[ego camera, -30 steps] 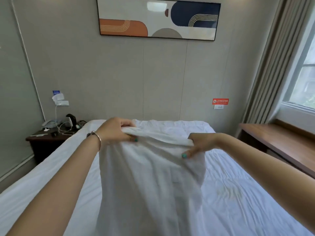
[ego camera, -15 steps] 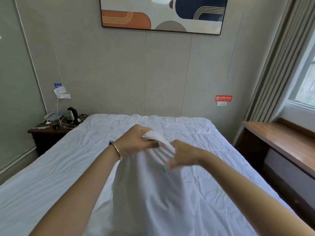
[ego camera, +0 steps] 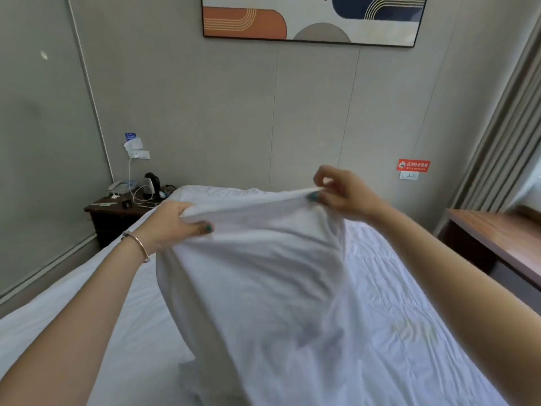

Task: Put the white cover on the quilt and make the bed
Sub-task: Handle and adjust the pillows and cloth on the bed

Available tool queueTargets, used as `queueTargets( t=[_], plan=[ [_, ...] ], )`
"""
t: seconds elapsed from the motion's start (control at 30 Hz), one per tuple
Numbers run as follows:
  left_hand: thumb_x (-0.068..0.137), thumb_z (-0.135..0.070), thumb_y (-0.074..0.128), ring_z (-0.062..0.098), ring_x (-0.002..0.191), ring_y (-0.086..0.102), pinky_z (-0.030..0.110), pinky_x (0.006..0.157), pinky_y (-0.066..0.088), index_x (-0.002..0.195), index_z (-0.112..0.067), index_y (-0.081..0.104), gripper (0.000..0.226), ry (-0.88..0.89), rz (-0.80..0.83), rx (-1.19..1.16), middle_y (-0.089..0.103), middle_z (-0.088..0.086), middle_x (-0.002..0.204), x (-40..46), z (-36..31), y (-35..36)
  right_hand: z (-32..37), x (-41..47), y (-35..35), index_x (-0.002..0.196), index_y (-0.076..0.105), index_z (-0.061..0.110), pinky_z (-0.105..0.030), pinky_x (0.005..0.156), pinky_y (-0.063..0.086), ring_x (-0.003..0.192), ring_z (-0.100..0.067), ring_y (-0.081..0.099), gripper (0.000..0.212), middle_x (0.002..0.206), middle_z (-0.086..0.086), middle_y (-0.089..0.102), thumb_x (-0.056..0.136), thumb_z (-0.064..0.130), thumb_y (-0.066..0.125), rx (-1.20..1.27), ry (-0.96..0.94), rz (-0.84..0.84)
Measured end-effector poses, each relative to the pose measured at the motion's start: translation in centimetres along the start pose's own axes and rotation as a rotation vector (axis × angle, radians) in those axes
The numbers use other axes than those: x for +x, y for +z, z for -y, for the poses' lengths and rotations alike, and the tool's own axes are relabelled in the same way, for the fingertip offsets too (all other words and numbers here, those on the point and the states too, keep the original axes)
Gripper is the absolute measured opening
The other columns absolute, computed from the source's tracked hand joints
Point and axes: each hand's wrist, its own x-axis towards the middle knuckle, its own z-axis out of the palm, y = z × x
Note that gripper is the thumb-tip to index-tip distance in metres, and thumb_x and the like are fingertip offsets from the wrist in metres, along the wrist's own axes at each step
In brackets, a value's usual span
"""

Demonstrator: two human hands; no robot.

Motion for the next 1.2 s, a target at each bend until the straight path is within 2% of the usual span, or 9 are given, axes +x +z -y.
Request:
queueTargets(
  t=[0.07,0.17,0.3,0.43,0.6,0.73,0.97,1.1,1.2],
  plan=[
    [0.065,-0.026,0.089,-0.009,0.056,0.05,0.013,0.055,0.039,0.066,-0.027,0.075,0.014,0.117,-0.166,-0.039,0.059,-0.023,0.054,1.1,-2.5,-1.6,2.9,1.8,-2.4,0.086,0.049,0.021,-0.033,0.054,0.036,0.054,-0.026,0.037,0.019,0.057,-0.007,0.045,0.077,0.037,0.044,-0.132,-0.17,-0.287],
    [0.072,-0.018,0.082,-0.012,0.052,0.05,0.009,0.053,0.038,0.062,-0.035,0.066,0.026,0.255,-0.356,0.061,0.058,-0.027,0.052,3.7,-5.3,-4.2,4.8,3.0,-2.6,0.099,0.039,0.026,-0.035,0.057,0.033,0.061,-0.037,0.046,0.012,0.066,-0.002,0.047,0.089,0.029,0.044,-0.279,-0.146,-0.587],
    [0.066,-0.07,0.069,0.024,0.078,0.062,0.03,0.064,0.045,0.071,-0.028,0.065,0.042,-0.105,-0.021,0.821,0.072,0.002,0.089,5.2,-3.0,-3.1,0.3,0.7,2.8,0.106,0.043,0.019,-0.037,0.059,0.032,0.075,-0.04,0.055,0.007,0.076,-0.003,0.051,0.1,0.024,0.043,-0.47,0.072,-0.055],
    [0.07,-0.072,0.066,0.018,0.112,0.057,0.028,0.085,0.045,0.117,-0.029,0.06,0.065,-0.266,0.316,1.046,0.06,-0.005,0.126,2.5,1.5,1.3,-1.9,-2.0,6.6,0.102,0.04,0.019,-0.039,0.06,0.043,0.066,-0.028,0.052,0.006,0.07,-0.003,0.054,0.1,0.019,0.046,-0.188,0.128,0.046],
    [0.054,-0.06,0.081,-0.002,0.118,0.046,0.014,0.096,0.037,0.148,-0.048,0.02,0.113,-0.03,0.306,0.133,0.048,-0.021,0.129,-1.2,0.8,9.2,1.3,-3.3,10.5,0.091,0.045,0.022,-0.025,0.056,0.034,0.055,-0.008,0.038,0.011,0.063,0.002,0.05,0.101,0.026,0.048,0.213,0.135,0.298],
    [0.071,-0.053,0.074,0.008,0.083,0.061,0.024,0.073,0.048,0.108,-0.03,0.064,0.045,-0.043,0.179,0.01,0.065,-0.014,0.088,-2.8,0.9,13.2,1.3,-4.8,11.8,0.085,0.049,0.018,-0.02,0.052,0.032,0.053,-0.01,0.038,0.023,0.058,0.0,0.05,0.088,0.025,0.071,0.555,0.2,0.301],
    [0.071,-0.077,0.059,0.0,0.065,0.053,0.016,0.063,0.037,0.071,-0.025,0.069,0.053,0.116,0.186,-0.32,0.06,-0.011,0.067,-5.0,5.2,10.2,-5.1,-10.3,16.8,0.081,0.063,0.027,-0.022,0.064,0.044,0.078,-0.013,0.057,0.018,0.082,0.007,0.06,0.079,0.038,0.078,0.086,0.437,0.71],
    [0.061,-0.088,0.055,0.009,0.065,0.053,0.029,0.063,0.037,0.075,-0.014,0.068,0.077,-0.084,0.124,-0.1,0.059,-0.002,0.067,-6.0,8.9,8.2,-8.7,-13.0,19.3,0.074,0.049,0.033,-0.027,0.066,0.036,0.074,-0.012,0.051,0.023,0.078,0.009,0.054,0.089,0.038,0.066,0.021,0.528,0.611],
    [0.075,-0.075,0.052,0.018,0.099,0.062,0.031,0.078,0.045,0.108,-0.031,0.064,0.056,-0.464,0.235,0.667,0.067,-0.008,0.104,-7.3,10.9,6.3,-7.8,-13.0,19.3,0.067,0.041,0.028,-0.027,0.06,0.034,0.059,-0.004,0.043,0.034,0.061,0.013,0.048,0.091,0.042,0.061,0.053,0.523,0.352]
  ],
)
